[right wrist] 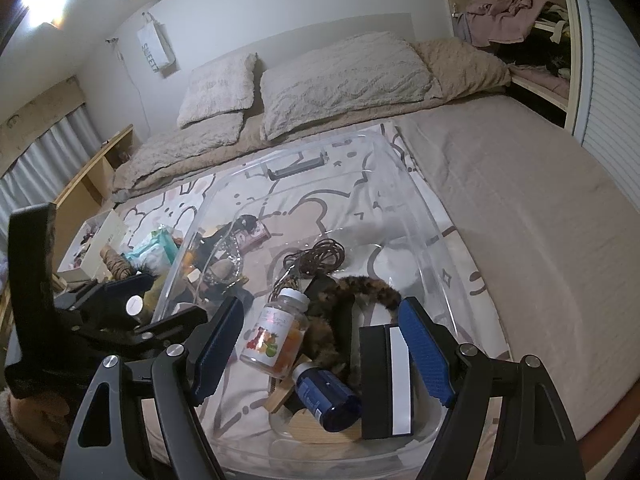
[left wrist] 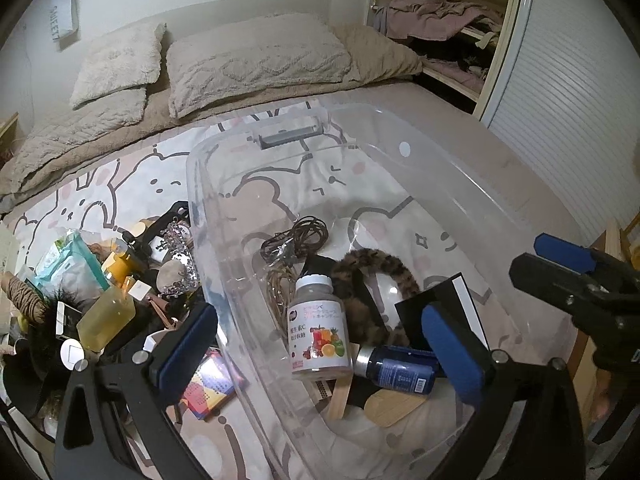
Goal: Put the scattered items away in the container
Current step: 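Withdraw both tools from the box back toward the pile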
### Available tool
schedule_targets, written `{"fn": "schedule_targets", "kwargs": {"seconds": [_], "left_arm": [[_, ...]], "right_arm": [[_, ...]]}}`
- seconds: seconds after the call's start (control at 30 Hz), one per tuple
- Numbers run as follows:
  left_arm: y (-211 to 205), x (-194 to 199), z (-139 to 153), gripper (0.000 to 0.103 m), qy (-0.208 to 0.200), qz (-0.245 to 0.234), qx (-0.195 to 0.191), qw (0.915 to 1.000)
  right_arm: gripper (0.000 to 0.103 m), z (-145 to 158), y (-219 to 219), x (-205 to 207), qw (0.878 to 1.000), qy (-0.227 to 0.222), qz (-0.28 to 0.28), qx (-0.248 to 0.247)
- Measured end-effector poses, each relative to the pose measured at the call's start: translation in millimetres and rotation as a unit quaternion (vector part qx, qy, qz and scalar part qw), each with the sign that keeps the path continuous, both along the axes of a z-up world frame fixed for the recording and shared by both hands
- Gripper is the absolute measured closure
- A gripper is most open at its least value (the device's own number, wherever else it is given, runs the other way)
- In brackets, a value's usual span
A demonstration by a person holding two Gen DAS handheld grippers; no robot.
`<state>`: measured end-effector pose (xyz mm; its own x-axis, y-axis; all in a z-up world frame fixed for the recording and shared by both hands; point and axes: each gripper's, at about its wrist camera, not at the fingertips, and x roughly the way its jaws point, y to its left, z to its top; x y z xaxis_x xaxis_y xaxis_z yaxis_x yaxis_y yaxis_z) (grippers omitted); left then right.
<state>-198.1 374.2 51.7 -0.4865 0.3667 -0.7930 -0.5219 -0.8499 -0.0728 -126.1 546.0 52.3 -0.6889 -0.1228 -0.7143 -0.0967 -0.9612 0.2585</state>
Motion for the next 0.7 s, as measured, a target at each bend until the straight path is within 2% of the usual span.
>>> {"fn": "schedule_targets", "kwargs": {"seconds": [0.03, 0.07, 0.33, 0.7], "left_arm": [[-1.5, 0.4, 0.6, 0.000, 0.002, 0.000, 0.000, 1.0000], [-2.8, 0.7, 1.2, 0.000, 0.005, 0.001, 0.000, 1.0000], [-11.2, -0.1, 3.4, 0.000, 0.013, 0.006, 0.004, 0.9999], [-23.8, -3.2, 4.9, 0.000, 0.013, 0.012, 0.015, 0.9997]], "right_arm": [[0.007, -0.6, -1.1, -0.2, 1.000, -0.002, 0.000, 0.003], [0.000, -0.9, -2.6, -0.2, 1.000, -0.001, -0.002, 0.009], [0.000, -3.0, -6.1, -0.2, 0.999, 0.002, -0.012, 0.038], [0.000, -3.7, -9.7, -1.1, 0.999, 0.001, -0.008, 0.043]]}}
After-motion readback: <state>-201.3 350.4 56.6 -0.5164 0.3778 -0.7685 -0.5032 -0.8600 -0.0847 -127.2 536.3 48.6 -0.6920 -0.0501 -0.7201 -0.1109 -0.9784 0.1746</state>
